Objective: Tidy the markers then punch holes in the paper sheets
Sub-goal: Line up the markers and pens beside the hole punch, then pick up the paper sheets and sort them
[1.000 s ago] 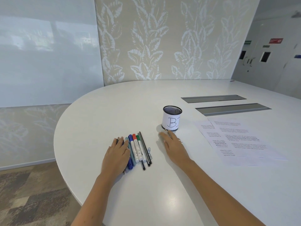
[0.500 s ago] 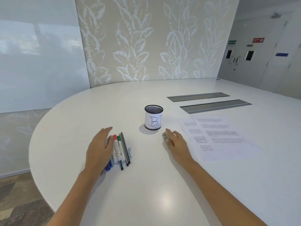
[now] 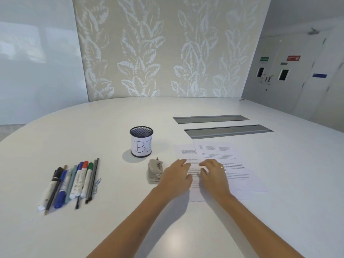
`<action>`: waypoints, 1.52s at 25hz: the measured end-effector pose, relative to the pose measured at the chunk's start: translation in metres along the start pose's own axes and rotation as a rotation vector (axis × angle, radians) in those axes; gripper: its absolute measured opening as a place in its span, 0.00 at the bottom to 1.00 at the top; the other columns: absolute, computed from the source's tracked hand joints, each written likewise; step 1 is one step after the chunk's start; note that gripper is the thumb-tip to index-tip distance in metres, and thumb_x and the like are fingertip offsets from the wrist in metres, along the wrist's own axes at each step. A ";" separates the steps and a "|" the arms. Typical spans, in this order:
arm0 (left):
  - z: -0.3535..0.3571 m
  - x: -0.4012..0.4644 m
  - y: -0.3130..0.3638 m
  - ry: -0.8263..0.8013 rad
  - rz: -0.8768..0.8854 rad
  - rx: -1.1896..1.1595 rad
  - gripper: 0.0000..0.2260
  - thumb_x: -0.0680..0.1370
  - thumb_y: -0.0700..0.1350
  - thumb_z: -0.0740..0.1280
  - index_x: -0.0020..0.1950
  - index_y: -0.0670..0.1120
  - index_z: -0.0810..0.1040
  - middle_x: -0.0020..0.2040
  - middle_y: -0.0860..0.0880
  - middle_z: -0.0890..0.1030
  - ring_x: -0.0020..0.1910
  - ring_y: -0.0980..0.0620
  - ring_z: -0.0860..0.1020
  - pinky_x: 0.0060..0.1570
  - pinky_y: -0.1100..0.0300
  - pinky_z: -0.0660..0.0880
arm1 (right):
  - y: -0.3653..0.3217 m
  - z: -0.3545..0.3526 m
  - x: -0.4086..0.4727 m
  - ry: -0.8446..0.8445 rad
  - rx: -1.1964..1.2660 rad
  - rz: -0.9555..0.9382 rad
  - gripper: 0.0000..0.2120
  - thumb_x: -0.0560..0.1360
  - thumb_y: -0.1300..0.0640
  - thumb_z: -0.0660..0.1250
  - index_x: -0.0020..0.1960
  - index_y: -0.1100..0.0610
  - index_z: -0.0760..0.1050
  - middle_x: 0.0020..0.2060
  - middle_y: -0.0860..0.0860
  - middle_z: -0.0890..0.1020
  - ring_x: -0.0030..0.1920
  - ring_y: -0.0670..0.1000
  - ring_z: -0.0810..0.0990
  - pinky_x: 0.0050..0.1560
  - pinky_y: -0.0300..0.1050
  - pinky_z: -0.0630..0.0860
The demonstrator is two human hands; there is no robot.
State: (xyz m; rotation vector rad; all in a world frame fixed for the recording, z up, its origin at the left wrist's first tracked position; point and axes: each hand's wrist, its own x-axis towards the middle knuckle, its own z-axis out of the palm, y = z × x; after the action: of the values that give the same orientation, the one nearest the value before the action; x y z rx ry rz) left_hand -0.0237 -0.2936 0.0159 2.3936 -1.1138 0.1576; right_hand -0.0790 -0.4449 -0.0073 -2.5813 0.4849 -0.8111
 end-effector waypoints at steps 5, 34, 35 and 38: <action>0.043 0.037 0.021 -0.165 -0.294 0.132 0.29 0.81 0.56 0.49 0.77 0.40 0.51 0.79 0.39 0.48 0.77 0.41 0.47 0.74 0.44 0.49 | 0.099 -0.041 0.026 0.010 0.015 0.243 0.14 0.76 0.60 0.64 0.61 0.58 0.77 0.68 0.58 0.72 0.67 0.59 0.69 0.67 0.51 0.64; 0.027 0.110 0.032 0.125 -0.819 -0.409 0.17 0.75 0.41 0.60 0.62 0.37 0.64 0.62 0.38 0.73 0.61 0.39 0.72 0.62 0.51 0.67 | 0.107 -0.025 0.024 -0.390 -0.239 0.073 0.31 0.80 0.40 0.46 0.76 0.58 0.53 0.78 0.57 0.52 0.77 0.54 0.49 0.76 0.52 0.46; 0.026 0.109 0.029 0.137 -0.834 -0.474 0.18 0.75 0.41 0.60 0.64 0.36 0.63 0.63 0.38 0.72 0.61 0.39 0.72 0.62 0.50 0.69 | 0.107 -0.025 0.024 -0.390 -0.242 0.072 0.31 0.80 0.40 0.46 0.76 0.58 0.54 0.78 0.57 0.52 0.77 0.54 0.49 0.76 0.52 0.46; 0.025 0.106 0.014 0.191 -0.874 -0.655 0.20 0.74 0.40 0.62 0.64 0.33 0.64 0.61 0.36 0.73 0.57 0.39 0.74 0.51 0.52 0.72 | 0.107 -0.024 0.023 -0.375 -0.241 0.080 0.31 0.80 0.40 0.46 0.76 0.58 0.55 0.78 0.57 0.53 0.77 0.54 0.50 0.76 0.52 0.47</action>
State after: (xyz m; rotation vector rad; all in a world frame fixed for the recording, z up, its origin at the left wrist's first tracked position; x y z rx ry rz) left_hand 0.0335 -0.3867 0.0313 1.9792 0.0504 -0.2378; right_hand -0.0976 -0.5539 -0.0275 -2.8217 0.5930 -0.2401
